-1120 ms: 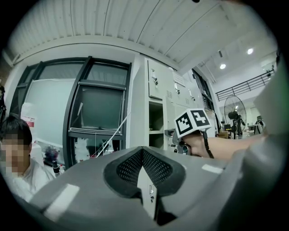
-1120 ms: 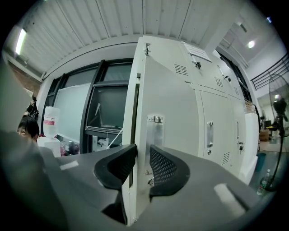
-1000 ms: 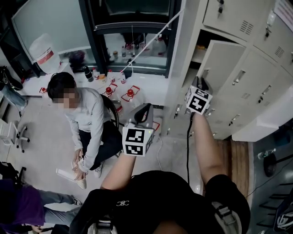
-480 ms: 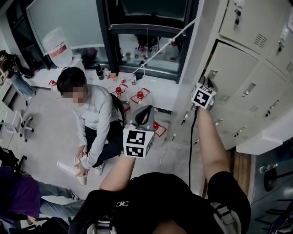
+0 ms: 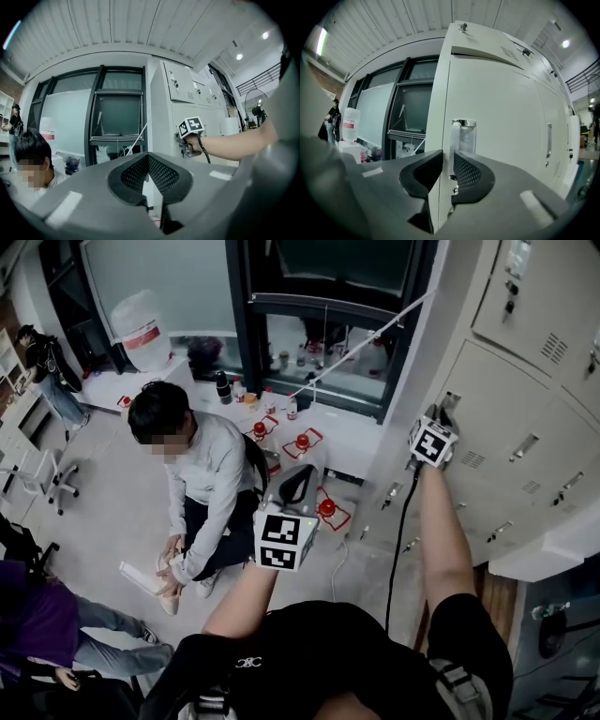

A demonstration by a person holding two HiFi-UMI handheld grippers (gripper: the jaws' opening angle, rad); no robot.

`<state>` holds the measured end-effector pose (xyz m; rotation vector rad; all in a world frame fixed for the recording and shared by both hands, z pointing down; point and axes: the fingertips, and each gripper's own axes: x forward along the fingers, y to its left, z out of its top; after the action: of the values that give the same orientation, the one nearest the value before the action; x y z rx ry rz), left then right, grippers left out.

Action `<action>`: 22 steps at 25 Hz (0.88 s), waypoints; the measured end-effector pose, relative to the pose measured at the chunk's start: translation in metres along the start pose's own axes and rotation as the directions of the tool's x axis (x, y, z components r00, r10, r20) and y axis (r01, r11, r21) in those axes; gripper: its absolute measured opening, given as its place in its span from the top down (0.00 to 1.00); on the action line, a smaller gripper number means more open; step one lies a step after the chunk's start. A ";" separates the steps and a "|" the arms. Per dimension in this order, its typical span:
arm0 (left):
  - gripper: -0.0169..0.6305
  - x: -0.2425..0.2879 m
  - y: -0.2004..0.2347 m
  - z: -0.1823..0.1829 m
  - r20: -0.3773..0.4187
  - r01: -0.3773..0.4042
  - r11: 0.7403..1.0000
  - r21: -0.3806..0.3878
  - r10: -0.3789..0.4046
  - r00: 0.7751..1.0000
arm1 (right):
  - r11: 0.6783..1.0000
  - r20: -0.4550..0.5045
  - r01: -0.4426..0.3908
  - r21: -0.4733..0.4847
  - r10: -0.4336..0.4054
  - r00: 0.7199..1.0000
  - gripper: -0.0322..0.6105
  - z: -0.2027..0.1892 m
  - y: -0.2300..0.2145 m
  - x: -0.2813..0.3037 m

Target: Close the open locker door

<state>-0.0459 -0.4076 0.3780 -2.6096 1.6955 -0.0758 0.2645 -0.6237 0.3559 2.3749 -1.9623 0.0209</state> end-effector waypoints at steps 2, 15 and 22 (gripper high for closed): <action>0.97 -0.001 0.001 0.000 -0.002 -0.006 1.000 0.000 0.006 1.000 | 1.000 0.000 -0.003 0.019 0.003 1.000 0.86 0.000 -0.003 0.002; 0.97 0.017 -0.032 0.007 0.005 0.032 0.999 -0.007 -0.032 0.999 | 0.980 0.194 -0.198 0.006 0.193 0.962 0.93 0.043 0.008 -0.092; 0.97 0.027 -0.068 0.008 0.016 0.075 0.997 -0.016 -0.075 0.997 | 0.955 0.254 -0.297 -0.009 0.289 0.923 0.93 0.031 0.014 -0.192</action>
<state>0.0277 -0.4051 0.3741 -2.6786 1.6005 -0.0437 0.2139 -0.4400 0.3162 2.1674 -2.4337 -0.2539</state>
